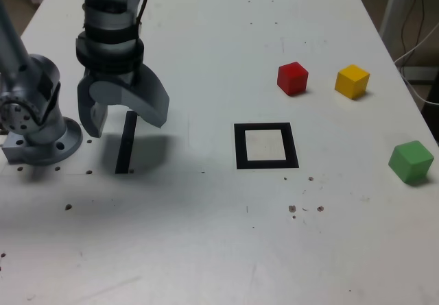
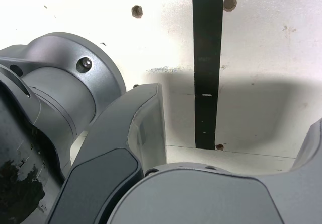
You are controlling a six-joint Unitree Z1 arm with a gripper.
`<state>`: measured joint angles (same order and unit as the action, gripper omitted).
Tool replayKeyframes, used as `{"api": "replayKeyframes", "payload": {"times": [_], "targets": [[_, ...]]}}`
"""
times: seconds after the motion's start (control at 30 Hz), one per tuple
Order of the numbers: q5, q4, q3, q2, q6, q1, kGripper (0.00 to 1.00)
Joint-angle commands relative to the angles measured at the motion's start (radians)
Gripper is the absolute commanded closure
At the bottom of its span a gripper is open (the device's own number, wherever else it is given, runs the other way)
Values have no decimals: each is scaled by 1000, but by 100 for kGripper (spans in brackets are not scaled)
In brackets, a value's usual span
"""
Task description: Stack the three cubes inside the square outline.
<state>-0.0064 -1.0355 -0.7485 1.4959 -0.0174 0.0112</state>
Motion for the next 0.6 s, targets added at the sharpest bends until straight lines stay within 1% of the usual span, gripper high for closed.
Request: {"api": "replayKeyframes", "payload": {"times": [0.0, 0.57], "targets": [[-2, 1, 0, 3, 2, 1, 0], [-3, 2, -5, 8, 2, 1, 0]]}}
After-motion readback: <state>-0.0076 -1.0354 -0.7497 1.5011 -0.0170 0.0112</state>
